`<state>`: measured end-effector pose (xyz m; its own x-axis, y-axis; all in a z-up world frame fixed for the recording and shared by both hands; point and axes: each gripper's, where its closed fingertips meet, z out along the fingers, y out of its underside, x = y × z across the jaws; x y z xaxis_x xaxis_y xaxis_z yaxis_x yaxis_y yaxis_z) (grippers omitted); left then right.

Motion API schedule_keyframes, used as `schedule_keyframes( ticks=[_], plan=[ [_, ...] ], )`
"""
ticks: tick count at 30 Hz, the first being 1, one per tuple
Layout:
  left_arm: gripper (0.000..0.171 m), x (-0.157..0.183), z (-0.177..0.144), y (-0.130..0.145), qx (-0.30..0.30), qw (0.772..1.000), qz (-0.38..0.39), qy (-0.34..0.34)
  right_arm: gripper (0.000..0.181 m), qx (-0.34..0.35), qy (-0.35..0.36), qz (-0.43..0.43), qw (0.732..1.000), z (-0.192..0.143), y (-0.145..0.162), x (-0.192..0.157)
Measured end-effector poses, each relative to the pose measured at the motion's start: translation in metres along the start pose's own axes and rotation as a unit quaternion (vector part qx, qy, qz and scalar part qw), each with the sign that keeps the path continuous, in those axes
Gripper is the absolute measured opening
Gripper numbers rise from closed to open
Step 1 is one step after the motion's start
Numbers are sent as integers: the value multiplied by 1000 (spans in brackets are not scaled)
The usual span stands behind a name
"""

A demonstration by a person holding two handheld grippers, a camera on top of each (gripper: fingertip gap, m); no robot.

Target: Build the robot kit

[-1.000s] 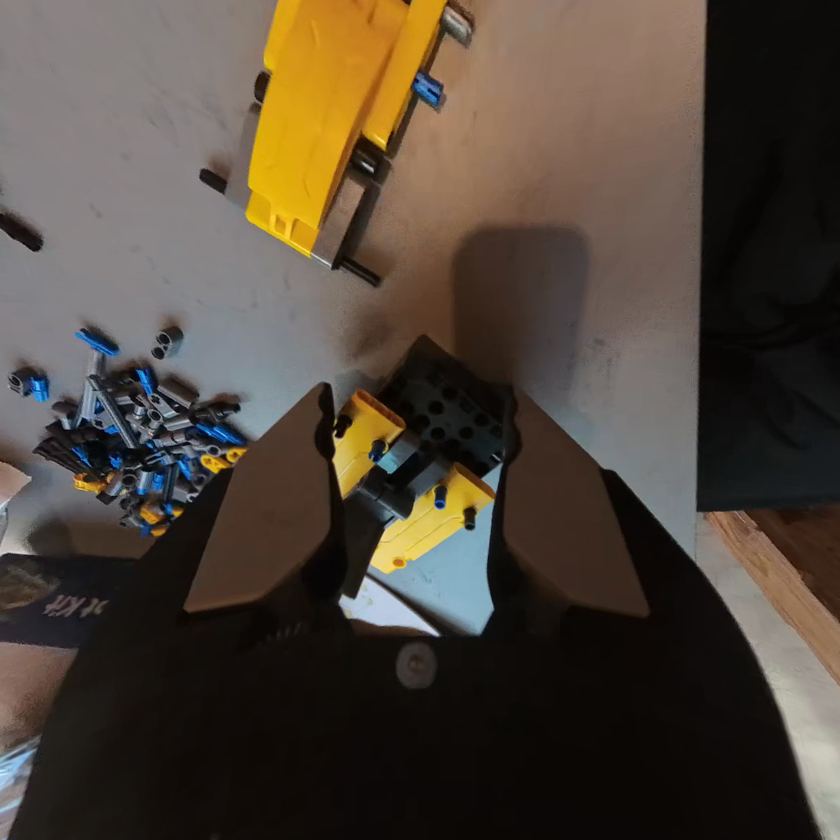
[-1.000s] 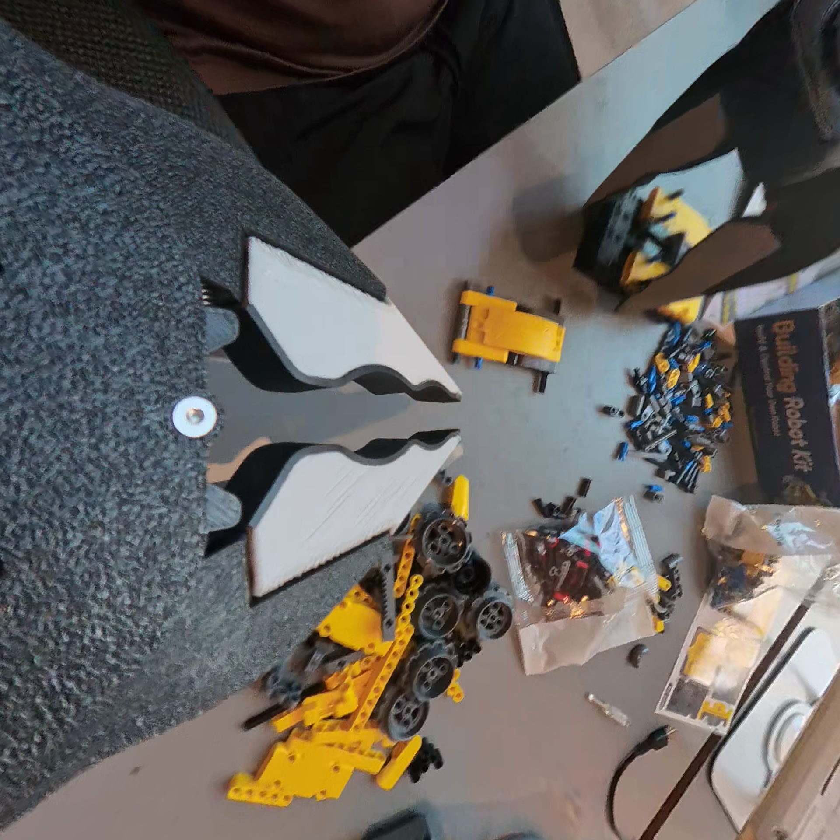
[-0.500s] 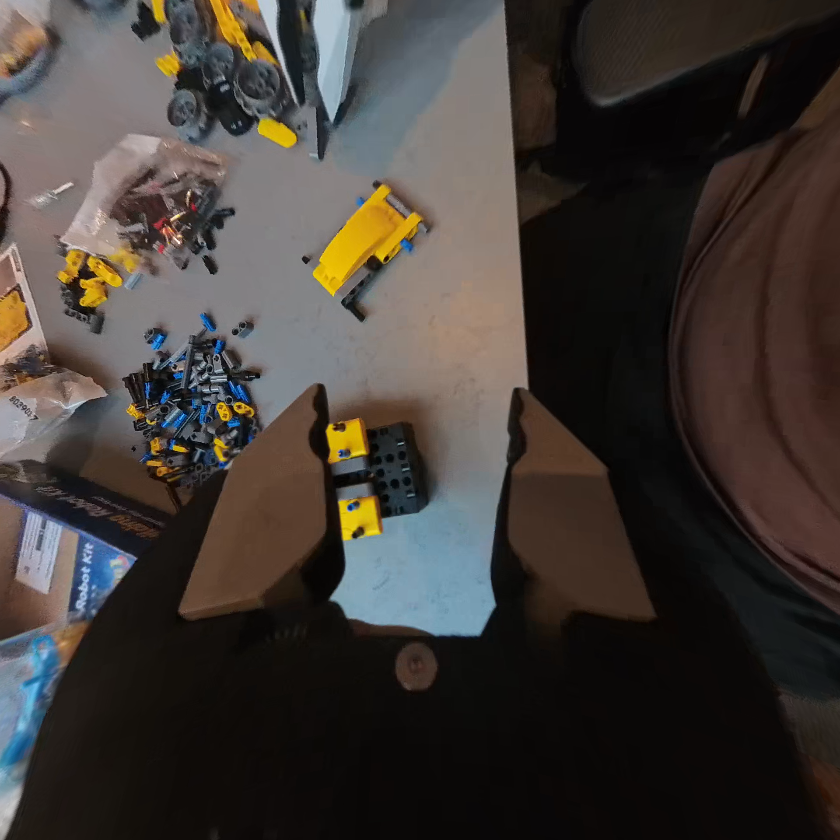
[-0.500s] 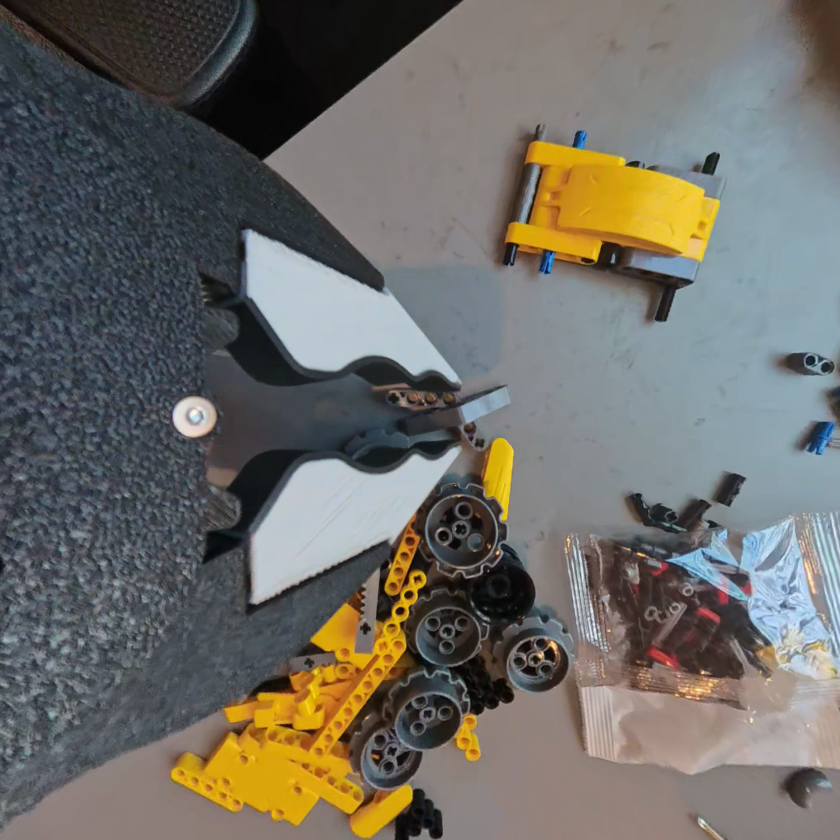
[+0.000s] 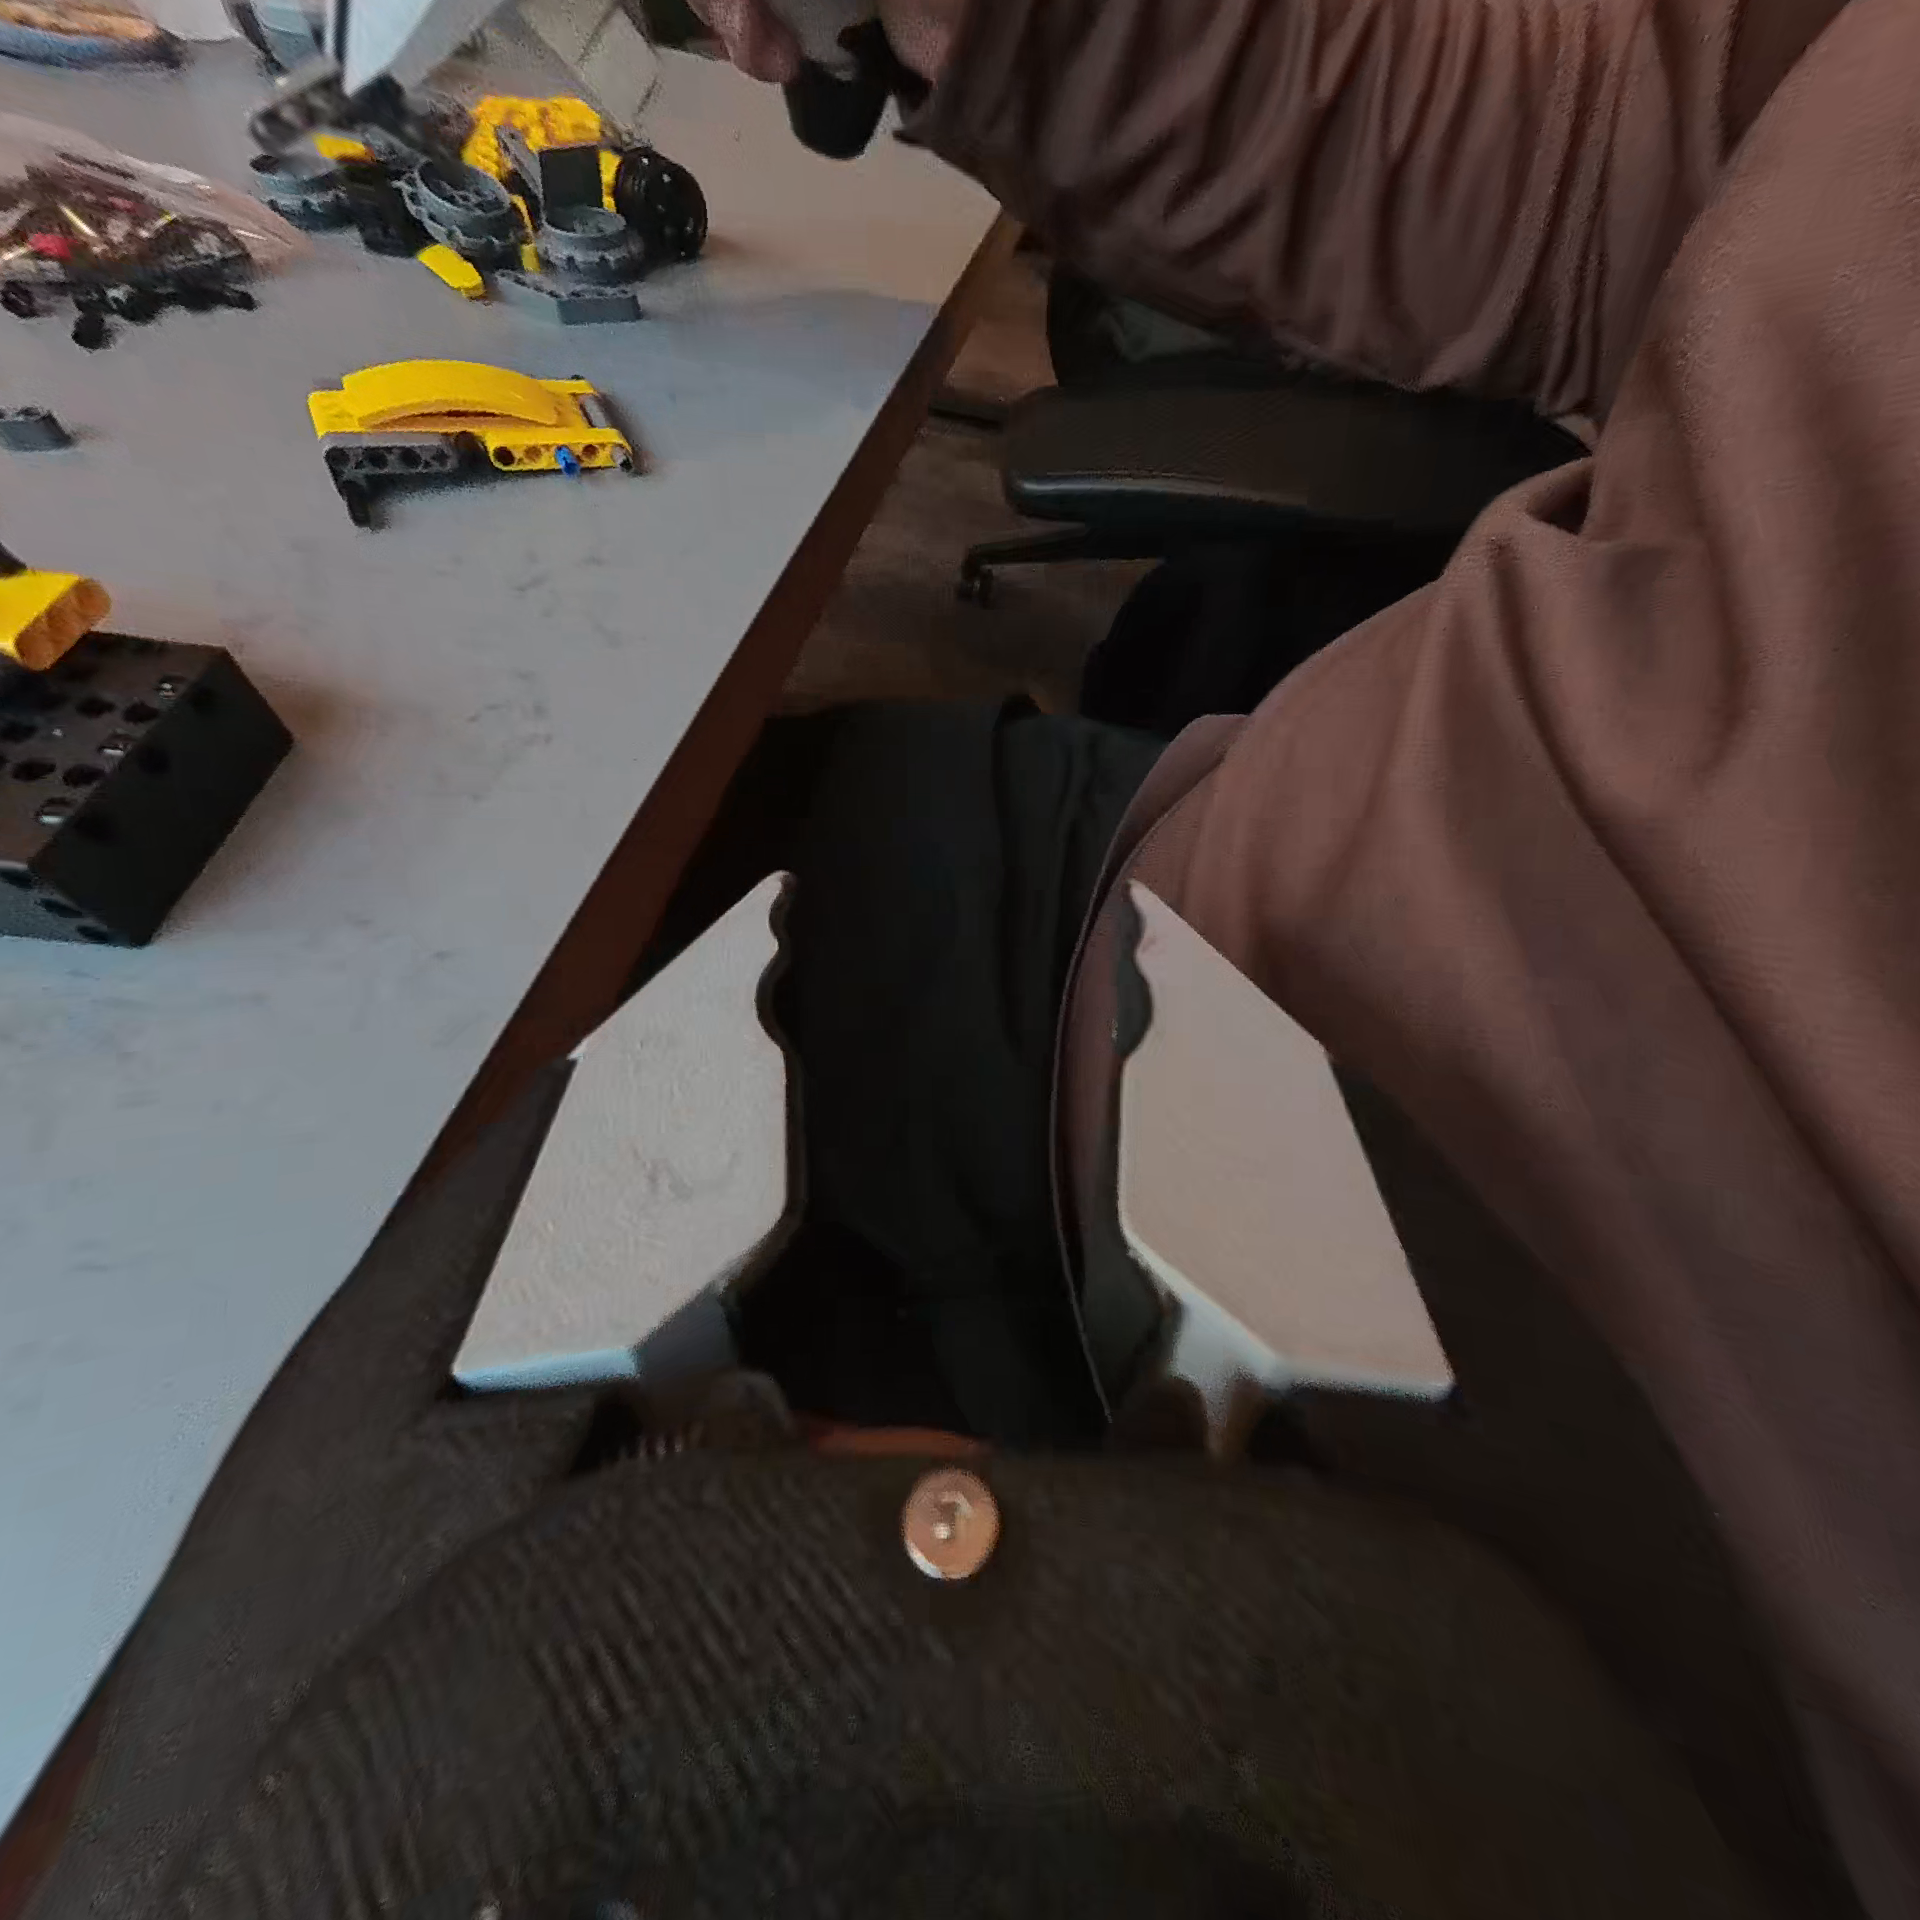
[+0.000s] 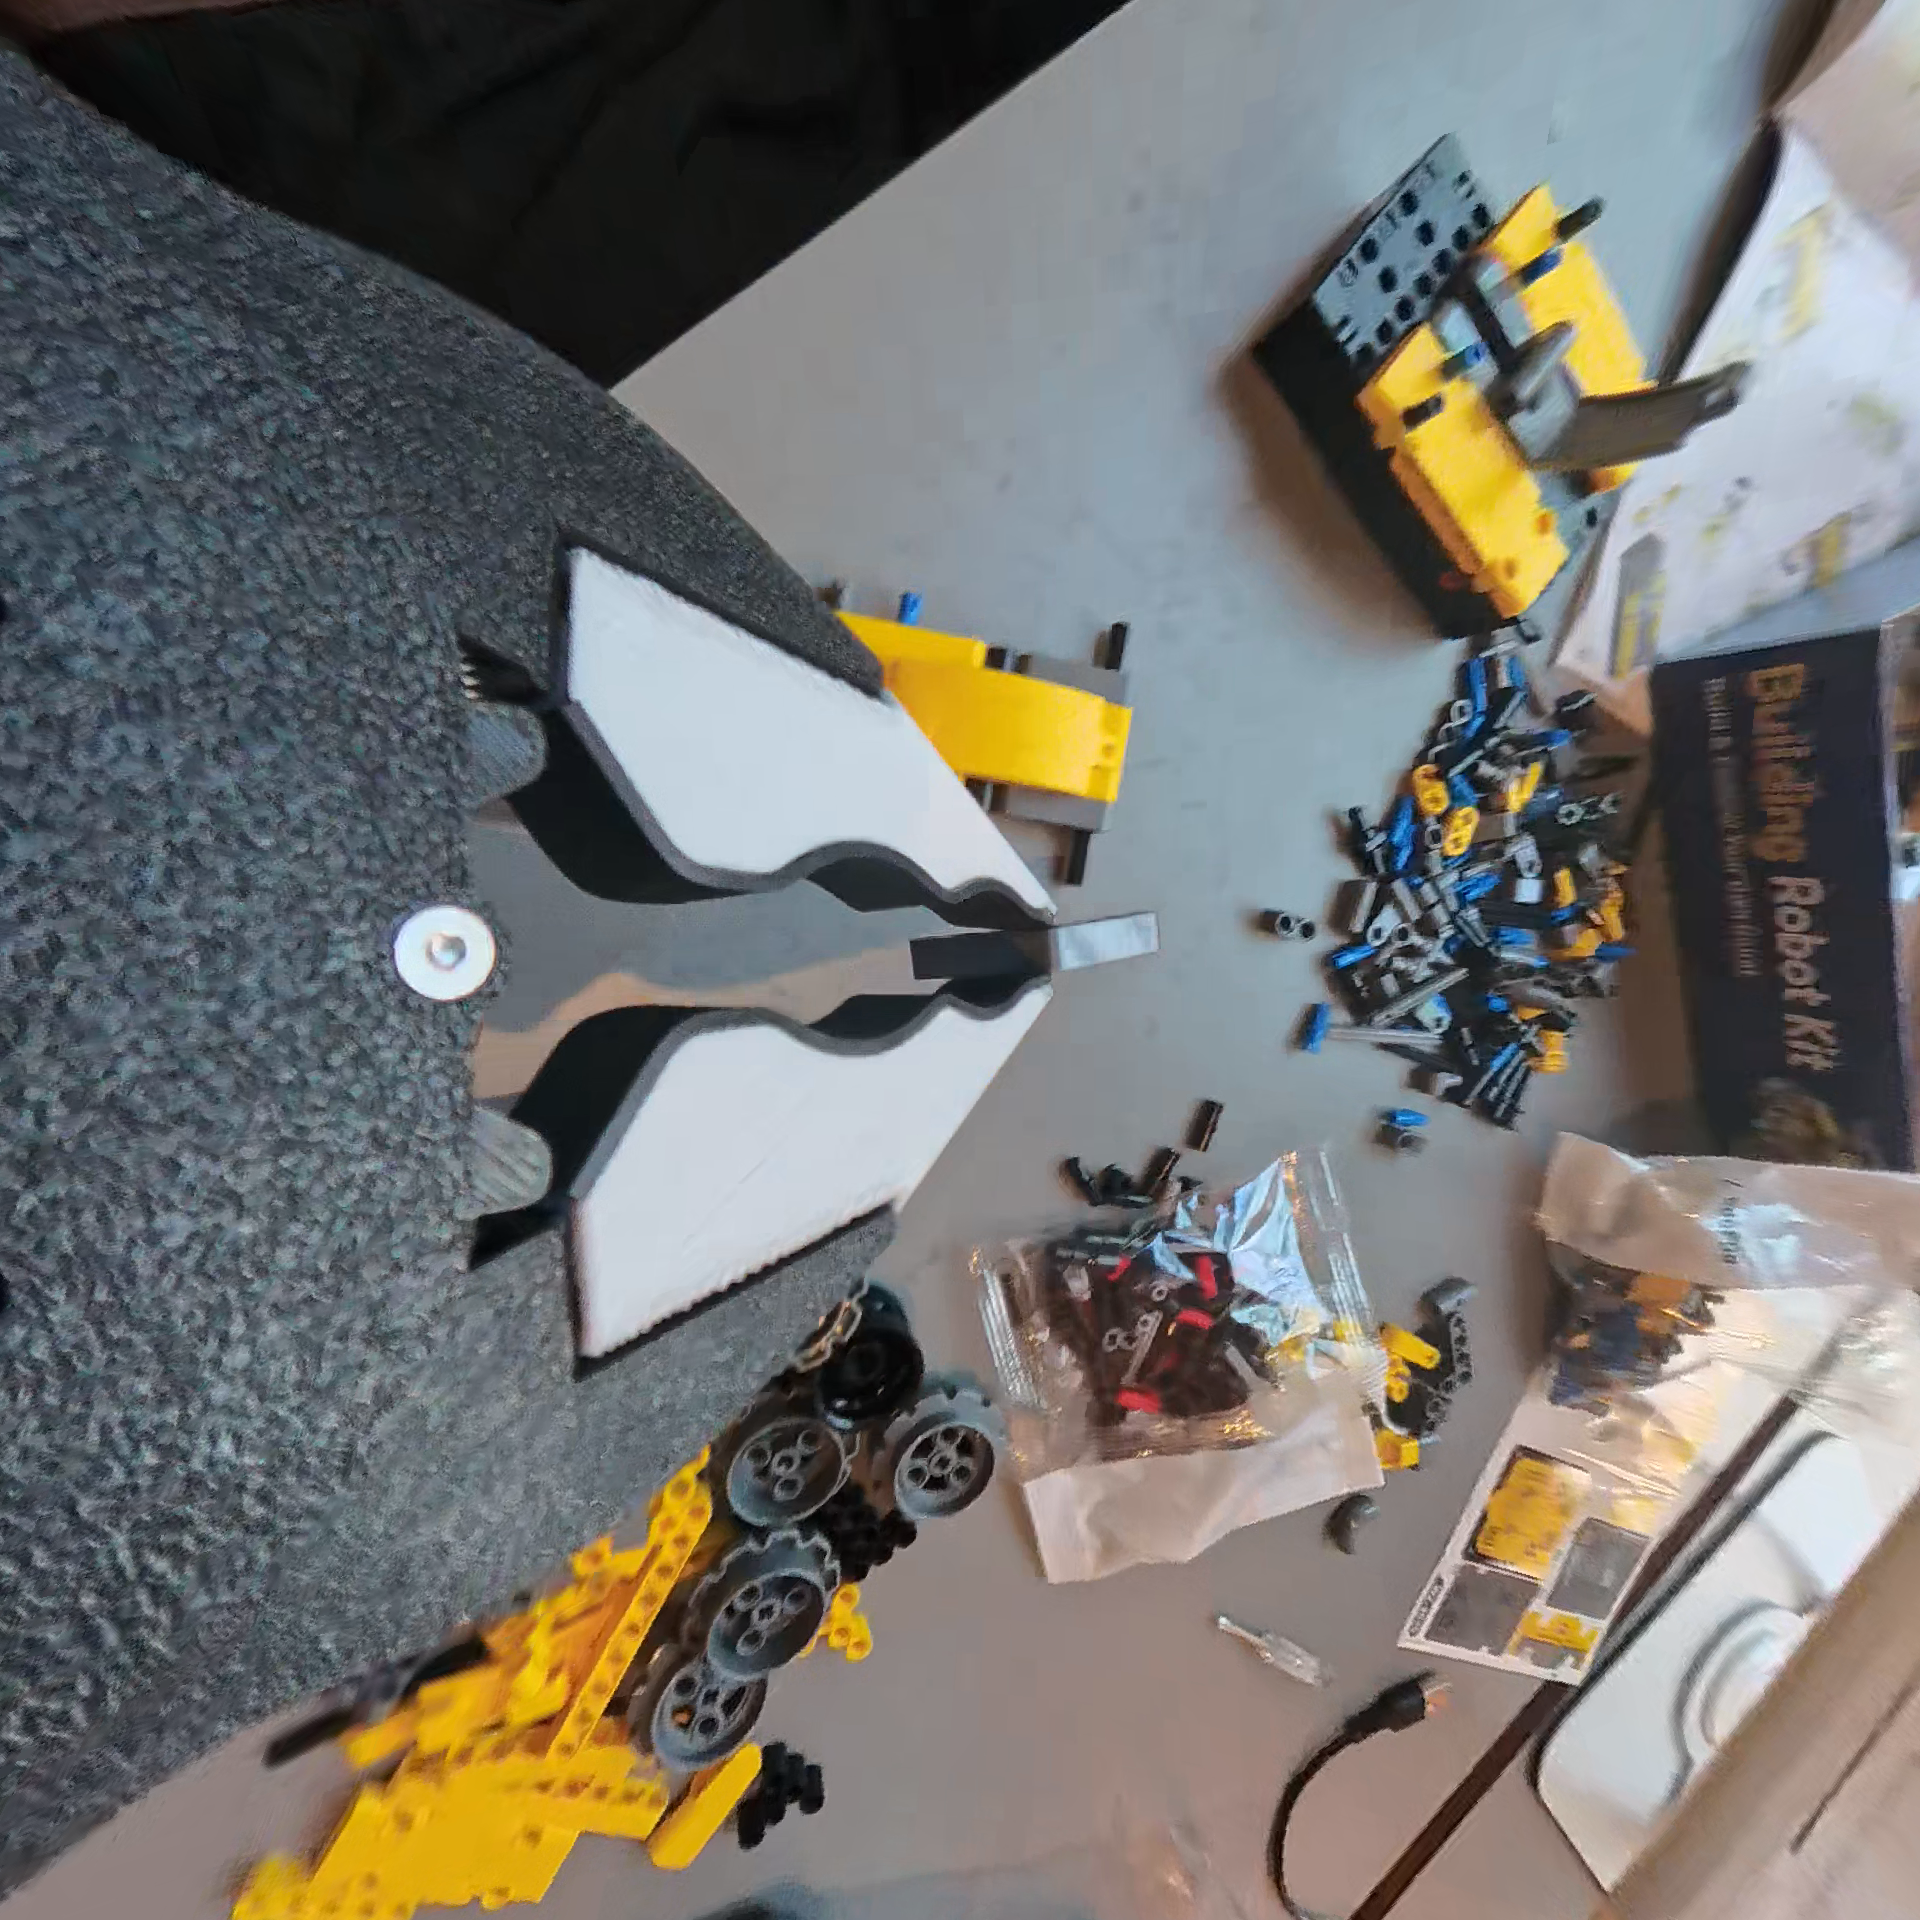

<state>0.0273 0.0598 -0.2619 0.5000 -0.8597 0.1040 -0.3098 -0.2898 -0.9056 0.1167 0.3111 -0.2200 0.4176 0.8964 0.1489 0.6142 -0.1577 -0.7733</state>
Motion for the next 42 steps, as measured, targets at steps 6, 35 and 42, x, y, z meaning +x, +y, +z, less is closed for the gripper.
schedule_keyframes(
  ticks=[6, 35, 42],
  plan=[
    [52, 0, -3, 16, 2, 1000, 22, -2, 7, -31, 71, -7, 997, 16, 24, -5],
    [39, -62, -5, 61, -113, 982, 63, -141, 8, -49, 50, 81, 994, 38, 44, -3],
    [38, -63, -7, 61, -111, 981, 67, -146, 13, -11, 40, 102, 994, 31, 36, -1]
  ],
)
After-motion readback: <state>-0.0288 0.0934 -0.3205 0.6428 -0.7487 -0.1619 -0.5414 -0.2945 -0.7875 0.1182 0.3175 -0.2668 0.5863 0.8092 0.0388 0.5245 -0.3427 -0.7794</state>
